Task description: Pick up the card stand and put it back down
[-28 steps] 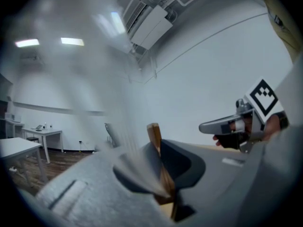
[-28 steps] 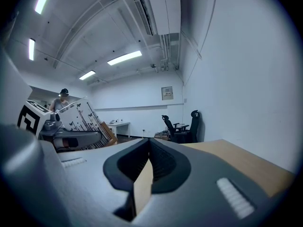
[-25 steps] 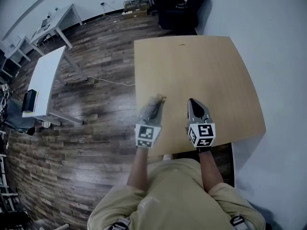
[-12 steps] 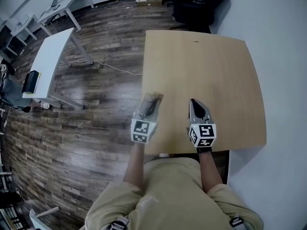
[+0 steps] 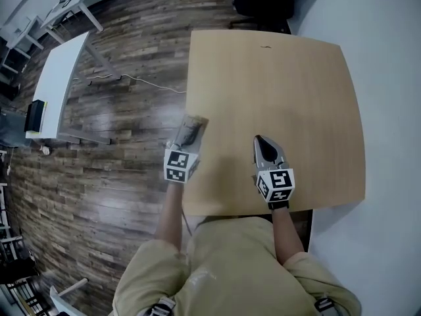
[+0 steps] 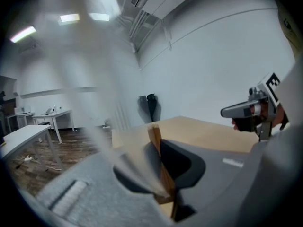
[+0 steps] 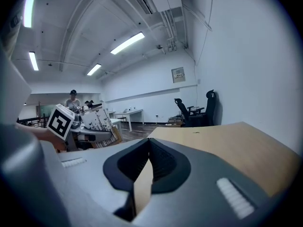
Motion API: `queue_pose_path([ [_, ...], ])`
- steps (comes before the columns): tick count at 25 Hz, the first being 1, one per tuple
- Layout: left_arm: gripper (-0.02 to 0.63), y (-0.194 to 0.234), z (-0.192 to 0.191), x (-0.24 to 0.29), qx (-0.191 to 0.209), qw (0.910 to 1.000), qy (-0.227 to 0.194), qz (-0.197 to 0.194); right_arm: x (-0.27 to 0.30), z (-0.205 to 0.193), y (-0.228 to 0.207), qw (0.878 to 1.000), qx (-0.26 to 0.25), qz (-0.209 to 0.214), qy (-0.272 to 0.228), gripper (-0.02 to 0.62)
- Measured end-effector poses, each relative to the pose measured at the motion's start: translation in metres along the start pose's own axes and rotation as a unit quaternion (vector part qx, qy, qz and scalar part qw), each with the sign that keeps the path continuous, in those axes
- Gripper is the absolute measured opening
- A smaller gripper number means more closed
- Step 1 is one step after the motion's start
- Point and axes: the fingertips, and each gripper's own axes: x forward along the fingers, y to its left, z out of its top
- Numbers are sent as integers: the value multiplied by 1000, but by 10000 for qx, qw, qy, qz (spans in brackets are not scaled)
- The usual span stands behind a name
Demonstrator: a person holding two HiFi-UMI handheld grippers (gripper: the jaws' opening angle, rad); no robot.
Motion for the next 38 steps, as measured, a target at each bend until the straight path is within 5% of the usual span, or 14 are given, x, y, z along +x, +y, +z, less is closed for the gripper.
queue_pose_path([
  [7,40,30,-13,76,-120,9985,453,-283,36,-7,-45,9994,220,-2,258,8],
  [14,38,57,-17,150,180,9948,717,-694,64,-29,-73,9975,461,-47,542,6],
  [24,40,39,-79,233,725,9720,1251,-1850,102,-90,-98,9928,795,-3,894,6],
  [38,40,-9,-122,257,1366,9383,1074,-2990,117,-135,-111,9874,1097,-21,1143,6],
])
